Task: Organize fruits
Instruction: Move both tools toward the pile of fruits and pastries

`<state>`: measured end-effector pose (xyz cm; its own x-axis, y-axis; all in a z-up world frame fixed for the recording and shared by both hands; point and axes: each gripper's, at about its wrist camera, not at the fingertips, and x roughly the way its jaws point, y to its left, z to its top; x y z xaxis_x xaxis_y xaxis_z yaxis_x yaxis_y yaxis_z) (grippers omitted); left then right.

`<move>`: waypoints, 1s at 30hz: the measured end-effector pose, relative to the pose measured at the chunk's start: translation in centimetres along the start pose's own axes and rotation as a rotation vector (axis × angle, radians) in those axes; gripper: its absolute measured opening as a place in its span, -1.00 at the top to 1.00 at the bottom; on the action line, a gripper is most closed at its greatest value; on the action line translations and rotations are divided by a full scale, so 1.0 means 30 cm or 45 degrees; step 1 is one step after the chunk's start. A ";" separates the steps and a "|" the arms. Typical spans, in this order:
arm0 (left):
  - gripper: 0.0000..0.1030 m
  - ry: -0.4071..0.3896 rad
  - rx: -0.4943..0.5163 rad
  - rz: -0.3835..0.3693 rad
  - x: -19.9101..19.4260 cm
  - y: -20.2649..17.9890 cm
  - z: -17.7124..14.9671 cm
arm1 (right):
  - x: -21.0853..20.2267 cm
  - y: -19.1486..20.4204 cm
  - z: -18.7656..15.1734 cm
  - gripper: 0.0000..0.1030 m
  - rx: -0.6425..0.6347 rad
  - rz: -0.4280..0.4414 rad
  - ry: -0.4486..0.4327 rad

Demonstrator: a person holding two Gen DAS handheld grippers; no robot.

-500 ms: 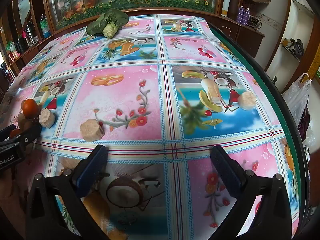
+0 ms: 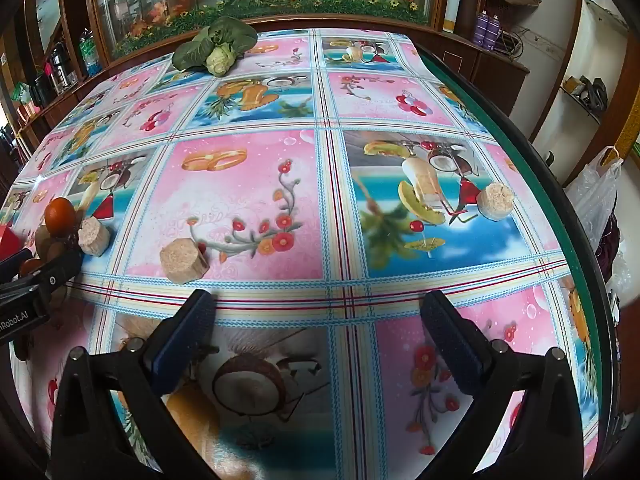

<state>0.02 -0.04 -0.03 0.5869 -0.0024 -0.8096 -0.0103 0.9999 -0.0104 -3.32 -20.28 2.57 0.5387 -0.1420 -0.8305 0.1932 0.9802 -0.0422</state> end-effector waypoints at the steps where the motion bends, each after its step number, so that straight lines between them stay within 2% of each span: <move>1: -0.99 0.000 0.000 0.000 0.001 0.000 0.000 | 0.000 0.001 0.000 -1.00 -0.001 -0.001 0.001; 19: -0.99 0.016 0.005 -0.003 0.000 -0.009 0.007 | 0.000 0.000 0.001 -1.00 0.011 0.000 0.001; 21: -0.96 0.073 0.032 -0.041 -0.016 -0.003 0.003 | -0.001 0.005 0.003 -1.00 -0.005 0.010 0.024; 22: -0.84 0.065 0.034 -0.056 -0.043 0.018 -0.015 | -0.012 0.007 0.003 -1.00 -0.018 0.057 0.031; 23: -0.82 0.039 0.038 -0.069 -0.082 0.034 -0.026 | -0.031 0.011 0.005 -1.00 -0.020 0.106 0.012; 24: -0.82 -0.006 0.053 -0.059 -0.131 0.043 -0.036 | -0.086 0.011 0.000 -1.00 -0.009 0.136 -0.069; 25: -0.84 -0.071 0.080 -0.019 -0.198 0.054 -0.054 | -0.102 0.009 -0.006 -1.00 -0.005 0.129 -0.124; 27: -0.87 -0.216 0.121 0.058 -0.335 0.084 -0.096 | -0.183 0.030 -0.021 -1.00 -0.038 0.222 -0.238; 28: -0.97 -0.252 0.130 0.069 -0.376 0.099 -0.113 | -0.203 0.045 -0.026 -1.00 -0.049 0.259 -0.262; 30: -0.99 -0.327 0.123 0.091 -0.466 0.147 -0.160 | -0.240 0.085 -0.043 -1.00 -0.067 0.338 -0.310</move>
<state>-12.13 4.35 8.42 0.7733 0.0594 -0.6312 0.0110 0.9942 0.1071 -7.76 -16.58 7.71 0.7452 0.0960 -0.6599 -0.0186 0.9922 0.1234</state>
